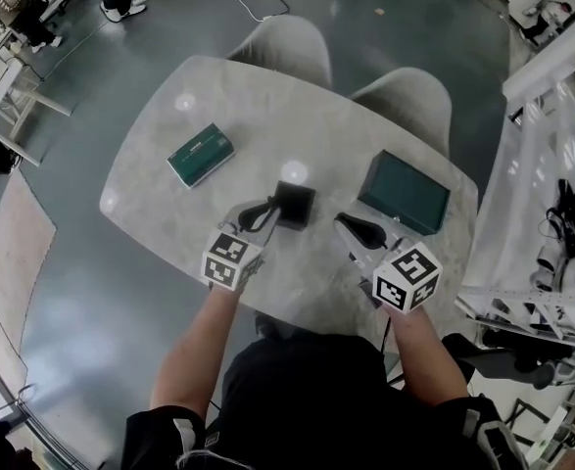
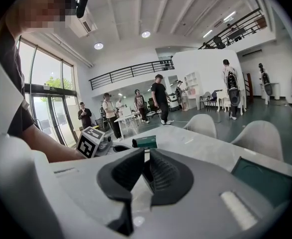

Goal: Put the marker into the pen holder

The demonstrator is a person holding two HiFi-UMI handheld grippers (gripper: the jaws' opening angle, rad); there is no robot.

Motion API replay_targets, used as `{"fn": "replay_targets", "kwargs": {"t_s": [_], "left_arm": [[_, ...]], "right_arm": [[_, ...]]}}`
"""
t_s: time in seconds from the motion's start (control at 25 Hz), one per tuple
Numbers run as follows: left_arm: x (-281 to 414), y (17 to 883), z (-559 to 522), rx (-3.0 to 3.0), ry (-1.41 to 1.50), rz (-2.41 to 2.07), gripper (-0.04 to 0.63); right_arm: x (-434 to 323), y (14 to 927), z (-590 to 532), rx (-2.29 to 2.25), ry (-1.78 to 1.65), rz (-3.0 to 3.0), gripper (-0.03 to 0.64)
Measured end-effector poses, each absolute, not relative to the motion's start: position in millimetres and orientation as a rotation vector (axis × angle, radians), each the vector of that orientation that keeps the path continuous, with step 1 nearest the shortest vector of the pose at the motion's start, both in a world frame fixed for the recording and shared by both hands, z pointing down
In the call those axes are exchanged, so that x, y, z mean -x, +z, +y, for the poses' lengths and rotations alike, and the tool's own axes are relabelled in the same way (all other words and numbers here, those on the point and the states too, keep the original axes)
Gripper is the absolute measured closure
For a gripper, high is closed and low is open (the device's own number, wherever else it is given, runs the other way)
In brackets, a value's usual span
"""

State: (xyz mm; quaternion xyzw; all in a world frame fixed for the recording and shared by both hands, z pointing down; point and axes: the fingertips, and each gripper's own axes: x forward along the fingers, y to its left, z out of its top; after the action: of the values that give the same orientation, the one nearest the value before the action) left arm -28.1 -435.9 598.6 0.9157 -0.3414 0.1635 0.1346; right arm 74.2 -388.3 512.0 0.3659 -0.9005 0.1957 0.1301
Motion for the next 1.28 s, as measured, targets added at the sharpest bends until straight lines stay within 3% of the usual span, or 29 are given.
{"fn": "replay_targets", "kwargs": {"t_s": [1.28], "left_arm": [[31, 630, -427, -2.596, 0.731, -0.95, 0.54]], "right_arm": [[-73, 520, -375, -1.052, 0.604, -2.596, 0.594]]}}
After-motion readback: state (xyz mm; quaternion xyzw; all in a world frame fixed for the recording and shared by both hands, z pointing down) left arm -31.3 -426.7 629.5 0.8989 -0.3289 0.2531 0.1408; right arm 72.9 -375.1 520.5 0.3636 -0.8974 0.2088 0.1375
